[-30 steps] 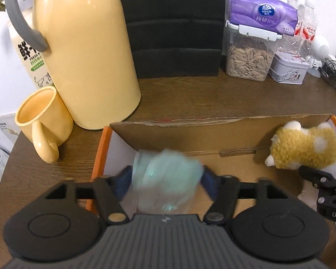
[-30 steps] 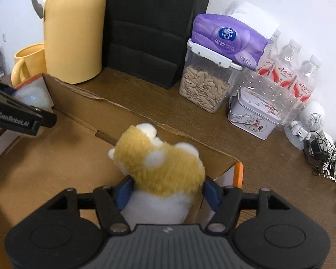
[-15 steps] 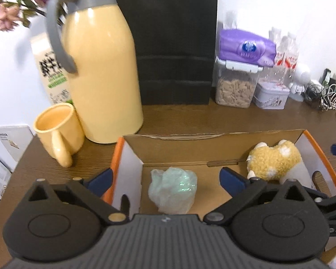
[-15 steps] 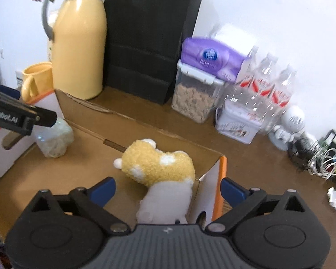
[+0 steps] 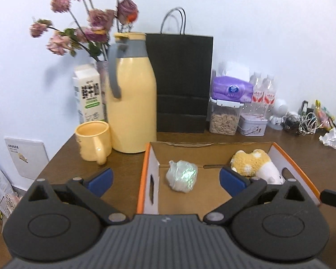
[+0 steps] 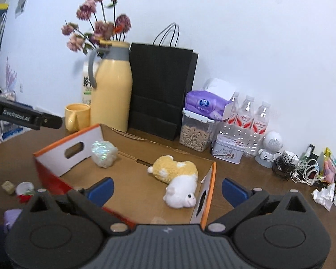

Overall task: Organize objects
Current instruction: 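Move the left tool to the yellow block and grasp it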

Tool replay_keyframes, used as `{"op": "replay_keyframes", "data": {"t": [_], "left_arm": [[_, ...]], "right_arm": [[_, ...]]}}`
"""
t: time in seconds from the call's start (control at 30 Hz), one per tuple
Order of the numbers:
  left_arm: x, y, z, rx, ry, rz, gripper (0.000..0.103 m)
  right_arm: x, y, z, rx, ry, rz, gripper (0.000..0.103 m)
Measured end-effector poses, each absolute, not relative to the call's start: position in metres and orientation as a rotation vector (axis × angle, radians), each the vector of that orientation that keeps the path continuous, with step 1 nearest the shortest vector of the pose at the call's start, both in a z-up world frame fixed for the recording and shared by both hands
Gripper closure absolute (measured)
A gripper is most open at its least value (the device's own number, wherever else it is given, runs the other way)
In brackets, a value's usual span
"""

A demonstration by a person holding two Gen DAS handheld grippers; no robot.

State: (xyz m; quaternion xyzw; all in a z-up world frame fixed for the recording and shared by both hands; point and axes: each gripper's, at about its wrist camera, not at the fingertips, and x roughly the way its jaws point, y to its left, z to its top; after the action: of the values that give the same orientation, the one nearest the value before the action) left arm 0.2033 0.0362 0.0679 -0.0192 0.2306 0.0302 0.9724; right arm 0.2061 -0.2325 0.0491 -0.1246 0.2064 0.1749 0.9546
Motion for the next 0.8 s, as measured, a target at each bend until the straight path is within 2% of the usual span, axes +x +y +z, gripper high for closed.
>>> {"op": "replay_keyframes", "data": {"t": [0.43,0.8], "left_arm": [[0.096,0.065,0.017,-0.101,0.461,0.136,0.000],[0.085,0.081,-0.011,-0.115,0.534,0.191,0.000]], "right_arm": [[0.125,-0.269,-0.003,-0.078,0.487,0.272,0.000],[0.123,-0.287,-0.030,-0.040,0.558,0.193,0.000]]}}
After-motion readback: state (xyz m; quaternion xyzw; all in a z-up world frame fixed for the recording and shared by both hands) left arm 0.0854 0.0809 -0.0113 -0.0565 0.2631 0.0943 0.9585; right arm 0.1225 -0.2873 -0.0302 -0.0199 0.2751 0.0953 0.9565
